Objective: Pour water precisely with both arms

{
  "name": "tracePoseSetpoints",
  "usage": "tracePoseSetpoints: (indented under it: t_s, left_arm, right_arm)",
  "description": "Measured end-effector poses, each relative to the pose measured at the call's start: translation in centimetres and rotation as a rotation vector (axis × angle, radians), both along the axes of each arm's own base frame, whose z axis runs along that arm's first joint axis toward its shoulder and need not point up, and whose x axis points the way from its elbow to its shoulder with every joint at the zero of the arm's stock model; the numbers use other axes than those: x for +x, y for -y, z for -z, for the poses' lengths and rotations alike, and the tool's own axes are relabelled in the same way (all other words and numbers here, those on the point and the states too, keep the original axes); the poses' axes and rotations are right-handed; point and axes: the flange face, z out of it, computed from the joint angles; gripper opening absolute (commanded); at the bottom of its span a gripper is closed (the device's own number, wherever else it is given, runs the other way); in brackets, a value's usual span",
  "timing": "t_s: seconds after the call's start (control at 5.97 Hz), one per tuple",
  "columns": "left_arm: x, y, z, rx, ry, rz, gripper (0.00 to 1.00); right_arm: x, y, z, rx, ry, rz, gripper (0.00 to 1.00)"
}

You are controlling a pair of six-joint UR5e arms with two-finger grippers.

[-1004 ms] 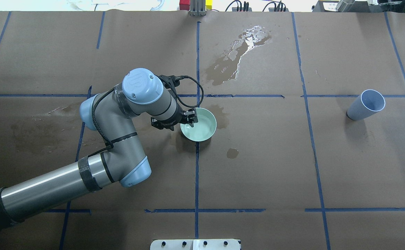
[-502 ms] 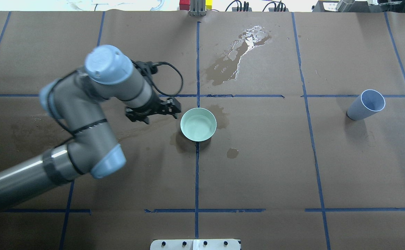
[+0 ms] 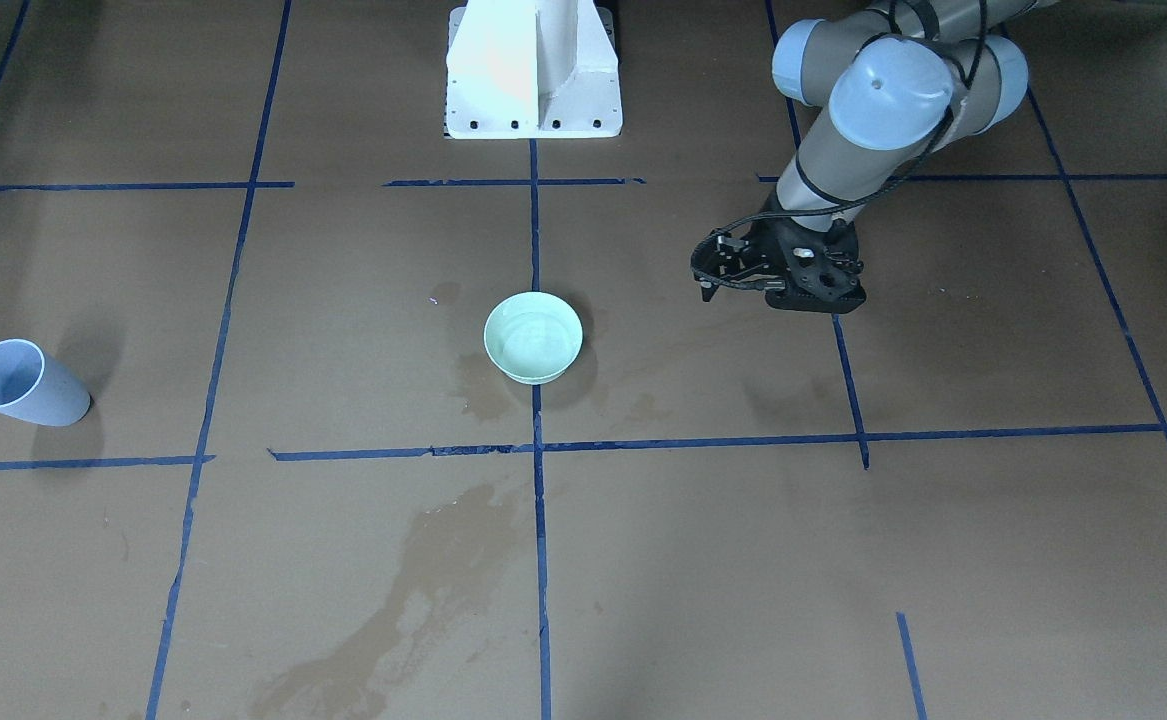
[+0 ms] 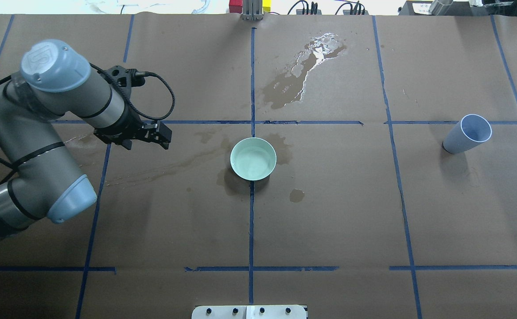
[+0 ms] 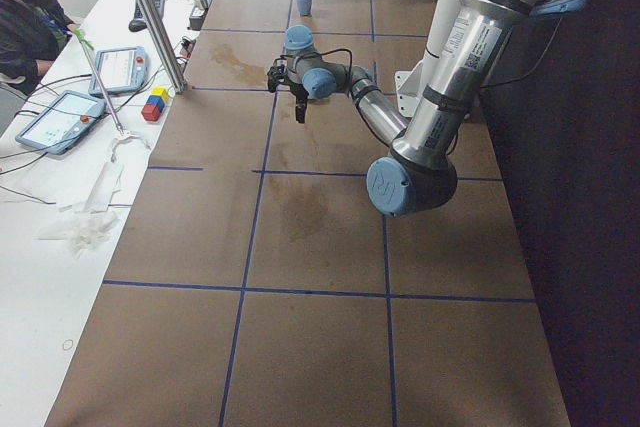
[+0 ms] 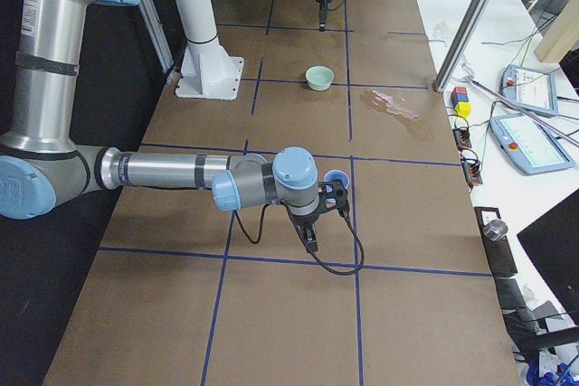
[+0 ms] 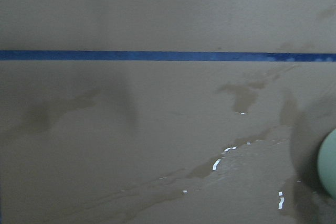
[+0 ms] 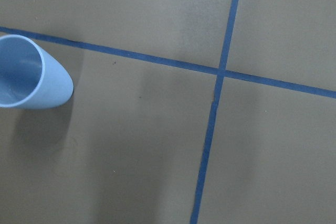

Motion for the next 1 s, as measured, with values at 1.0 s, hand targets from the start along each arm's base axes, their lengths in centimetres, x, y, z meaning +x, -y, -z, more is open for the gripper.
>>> tracePoseSetpoints:
  t_s: [1.0]
  left_arm:
    - [-0.1,-0.3,-0.6,-0.030,0.007,0.018,1.00]
  right_arm:
    - [-14.8,-4.5,6.1,0.123,0.041,-0.243,1.00]
